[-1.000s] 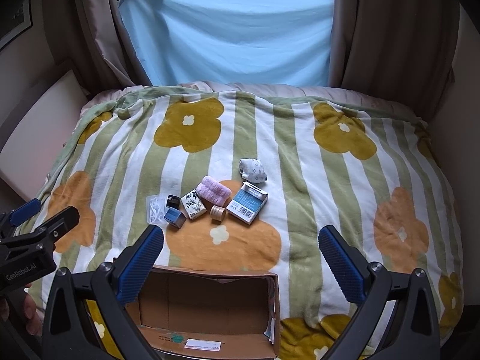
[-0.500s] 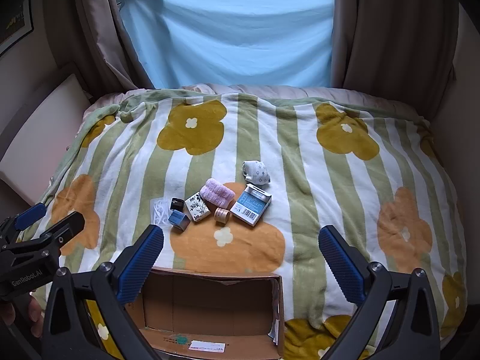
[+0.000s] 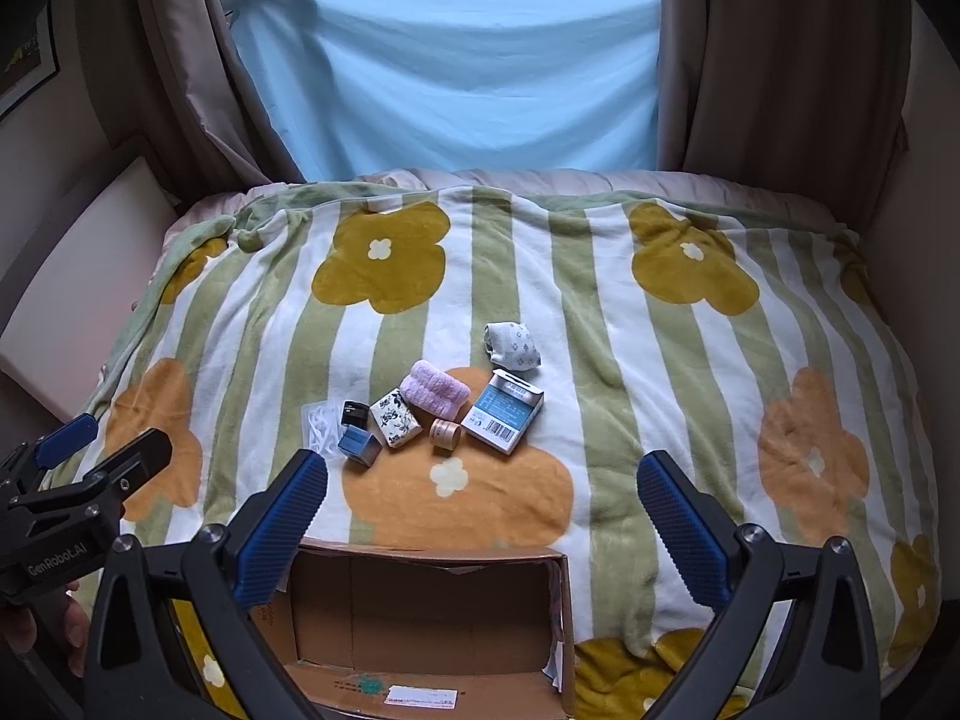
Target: Organize objects
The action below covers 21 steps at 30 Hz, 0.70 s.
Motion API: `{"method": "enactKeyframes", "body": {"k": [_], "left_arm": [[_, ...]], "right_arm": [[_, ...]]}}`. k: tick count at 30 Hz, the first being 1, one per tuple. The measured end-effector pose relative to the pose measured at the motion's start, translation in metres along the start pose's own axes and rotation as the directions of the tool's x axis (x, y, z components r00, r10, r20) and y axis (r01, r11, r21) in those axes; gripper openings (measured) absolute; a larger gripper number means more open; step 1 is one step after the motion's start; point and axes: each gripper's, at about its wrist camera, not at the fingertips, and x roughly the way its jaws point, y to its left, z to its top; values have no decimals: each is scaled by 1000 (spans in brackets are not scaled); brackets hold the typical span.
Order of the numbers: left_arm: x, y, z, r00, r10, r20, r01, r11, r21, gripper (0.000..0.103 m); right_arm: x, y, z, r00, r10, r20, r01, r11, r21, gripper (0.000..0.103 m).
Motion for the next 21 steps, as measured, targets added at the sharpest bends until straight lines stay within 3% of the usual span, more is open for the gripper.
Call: {"method": "enactKeyframes", "body": {"k": [14,21], "left_arm": [[24,6,14,999,-36,-28,36,999,25,103],[64,15,23,991,-113,-74,118,990,70,103]], "right_arm": [[11,-5,6,1000,-6,-18,7,999,37,102],[45,-18,24,998,3,-63,3,995,95,102]]}}
